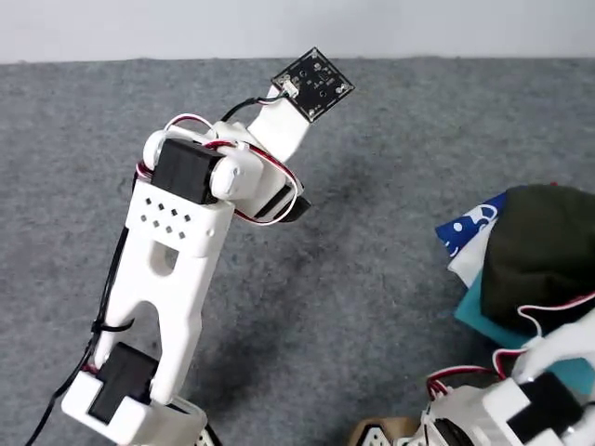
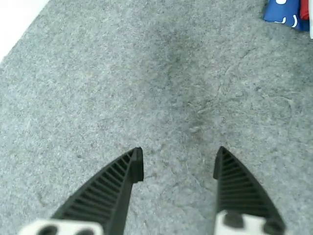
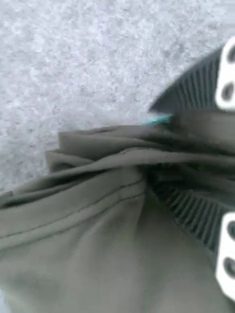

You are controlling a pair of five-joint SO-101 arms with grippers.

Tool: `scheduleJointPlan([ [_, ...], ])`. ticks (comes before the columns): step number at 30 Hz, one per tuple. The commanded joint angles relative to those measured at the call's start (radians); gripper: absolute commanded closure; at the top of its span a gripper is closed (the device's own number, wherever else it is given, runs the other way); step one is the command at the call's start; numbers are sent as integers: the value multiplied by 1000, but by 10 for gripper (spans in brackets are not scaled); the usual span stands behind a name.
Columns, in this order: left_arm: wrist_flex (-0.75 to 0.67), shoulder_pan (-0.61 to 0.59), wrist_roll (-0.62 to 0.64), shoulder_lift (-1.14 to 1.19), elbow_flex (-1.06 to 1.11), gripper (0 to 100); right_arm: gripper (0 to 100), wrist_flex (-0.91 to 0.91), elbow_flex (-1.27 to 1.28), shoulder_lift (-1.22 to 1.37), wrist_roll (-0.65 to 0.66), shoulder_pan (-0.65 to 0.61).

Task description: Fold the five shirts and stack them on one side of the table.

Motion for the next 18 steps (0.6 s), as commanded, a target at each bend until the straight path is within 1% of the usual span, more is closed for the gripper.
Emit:
scheduleJointPlan([
  [1,15,-35,-11,-32,-4,765,689,31,-51,-79,-41,50],
  [7,14,-107,-9,-32,51,765,689,174,-103,-255,-46,67],
  [11,14,-104,-9,-32,56,765,691,245,-103,-354,-46,12],
  [12,14,-104,-9,-32,56,765,699,278,-101,-374,-46,-22],
  [15,14,-106,-9,-32,56,765,712,386,-75,-403,-48,-174],
  [17,14,-106,-9,-32,56,765,713,403,-11,-404,-48,-251],
  [18,14,-106,-9,-32,56,765,713,394,35,-404,-48,-266],
])
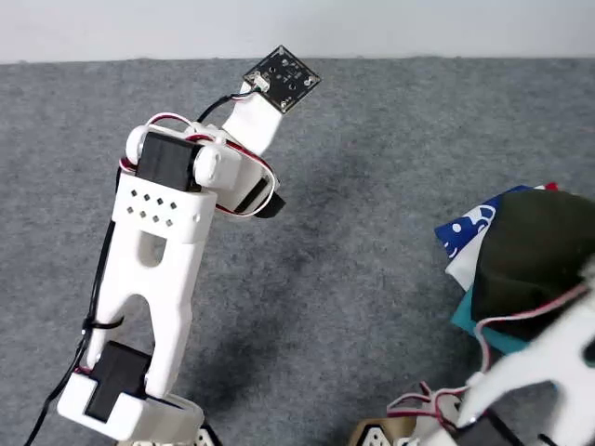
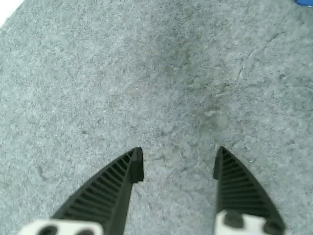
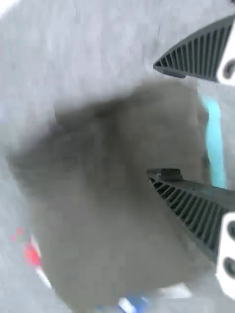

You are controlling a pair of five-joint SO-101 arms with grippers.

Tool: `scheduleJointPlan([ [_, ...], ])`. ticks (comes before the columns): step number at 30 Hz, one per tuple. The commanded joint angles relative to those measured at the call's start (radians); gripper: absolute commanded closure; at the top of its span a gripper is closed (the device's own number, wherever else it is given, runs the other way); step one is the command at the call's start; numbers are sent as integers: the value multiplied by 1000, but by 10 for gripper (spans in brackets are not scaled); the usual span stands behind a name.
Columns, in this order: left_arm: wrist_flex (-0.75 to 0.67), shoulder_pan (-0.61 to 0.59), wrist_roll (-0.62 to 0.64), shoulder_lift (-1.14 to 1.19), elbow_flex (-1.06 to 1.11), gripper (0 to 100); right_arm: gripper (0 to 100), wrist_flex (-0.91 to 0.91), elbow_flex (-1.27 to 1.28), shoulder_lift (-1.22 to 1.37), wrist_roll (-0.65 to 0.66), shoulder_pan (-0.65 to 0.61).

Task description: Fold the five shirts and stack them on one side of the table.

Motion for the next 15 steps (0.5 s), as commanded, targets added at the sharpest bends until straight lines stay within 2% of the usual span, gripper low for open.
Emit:
scheduleJointPlan([
  [1,14,-6,-9,-32,-5,765,713,-21,109,-33,-8,-84],
  [5,14,-6,-8,-32,-5,765,713,-166,267,-39,2,-44],
  [12,14,-9,-8,-32,5,765,713,-186,307,-38,126,154],
  [15,12,-6,-11,-32,28,765,713,-223,307,-31,157,200],
])
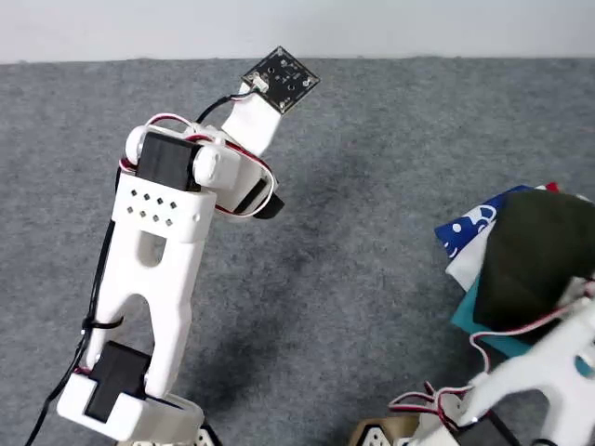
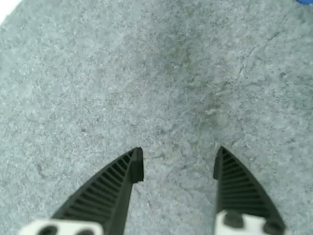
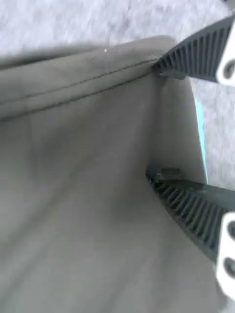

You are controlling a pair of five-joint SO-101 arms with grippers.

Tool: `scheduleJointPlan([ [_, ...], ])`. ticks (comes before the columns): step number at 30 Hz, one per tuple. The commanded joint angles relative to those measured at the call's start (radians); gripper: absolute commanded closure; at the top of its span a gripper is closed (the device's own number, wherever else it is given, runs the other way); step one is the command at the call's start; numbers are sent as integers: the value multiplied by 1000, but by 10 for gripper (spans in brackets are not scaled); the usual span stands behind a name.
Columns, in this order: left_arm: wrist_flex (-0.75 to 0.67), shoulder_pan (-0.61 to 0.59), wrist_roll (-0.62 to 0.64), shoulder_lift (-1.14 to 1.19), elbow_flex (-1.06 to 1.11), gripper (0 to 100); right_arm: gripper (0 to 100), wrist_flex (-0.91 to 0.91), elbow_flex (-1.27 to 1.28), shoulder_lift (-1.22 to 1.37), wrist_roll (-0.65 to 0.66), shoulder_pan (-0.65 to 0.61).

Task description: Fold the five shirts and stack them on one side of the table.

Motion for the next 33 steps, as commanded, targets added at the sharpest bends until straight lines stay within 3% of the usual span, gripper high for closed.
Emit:
scheduleJointPlan([
  [1,11,-3,-11,-32,10,765,713,-42,0,-30,41,56],
  [5,-9,-9,-11,-32,59,765,713,2,-15,-61,38,21],
  [11,-2,-9,-12,-35,127,767,713,308,-152,-257,38,-147],
  [14,-2,-9,-12,-41,174,767,714,410,-192,-332,43,-315],
  [17,-3,-9,-8,-34,255,767,714,475,-167,-344,43,-588],
  [21,-6,-9,-9,-32,424,767,714,404,43,-343,44,-972],
  [23,-6,-9,-9,-32,535,767,714,323,190,-343,44,-1093],
  [29,-8,0,-11,-32,911,767,714,111,566,-352,115,-1167],
  [33,-60,-14,-8,-32,984,768,714,61,674,-354,133,-1162],
])
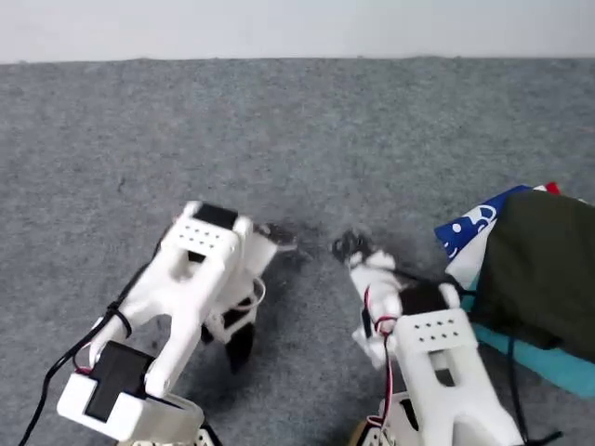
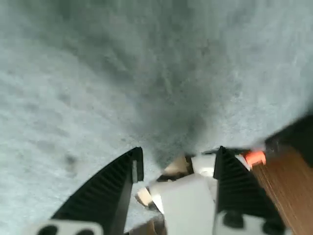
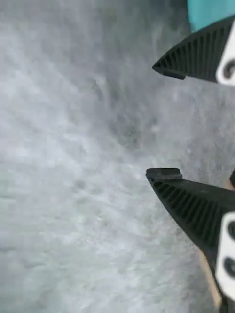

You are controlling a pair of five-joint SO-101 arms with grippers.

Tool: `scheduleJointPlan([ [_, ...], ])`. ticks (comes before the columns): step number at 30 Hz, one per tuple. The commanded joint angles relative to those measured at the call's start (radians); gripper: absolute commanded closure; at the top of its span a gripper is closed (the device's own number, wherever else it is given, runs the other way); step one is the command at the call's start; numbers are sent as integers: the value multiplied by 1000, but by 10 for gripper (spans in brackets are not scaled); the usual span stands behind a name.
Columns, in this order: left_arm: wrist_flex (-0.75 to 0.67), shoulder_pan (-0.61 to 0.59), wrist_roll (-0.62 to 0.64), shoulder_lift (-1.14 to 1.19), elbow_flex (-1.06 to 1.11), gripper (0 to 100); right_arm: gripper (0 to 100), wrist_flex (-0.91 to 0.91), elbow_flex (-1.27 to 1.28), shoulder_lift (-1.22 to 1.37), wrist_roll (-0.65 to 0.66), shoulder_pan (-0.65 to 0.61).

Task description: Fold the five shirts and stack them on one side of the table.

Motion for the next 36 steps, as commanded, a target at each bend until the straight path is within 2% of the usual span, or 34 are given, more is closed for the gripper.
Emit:
scheduleJointPlan([
  [1,-32,-14,-14,-32,35,768,714,-53,49,-28,20,7],
  [6,-58,-17,-11,-34,51,768,714,-47,40,-28,11,56],
  [9,-23,-20,2,-52,21,769,714,15,-9,-38,14,93],
  [13,51,-20,141,-157,-99,773,714,214,-218,-119,8,131],
  [18,51,-18,330,-450,-110,878,714,475,-532,-325,14,179],
  [24,46,-20,341,-810,-116,981,714,529,-574,-581,6,183],
  [32,-18,-21,344,-1155,-111,984,730,539,-519,-809,-66,191],
  [36,0,-127,342,-1281,-110,984,805,538,-514,-872,-66,209],
])
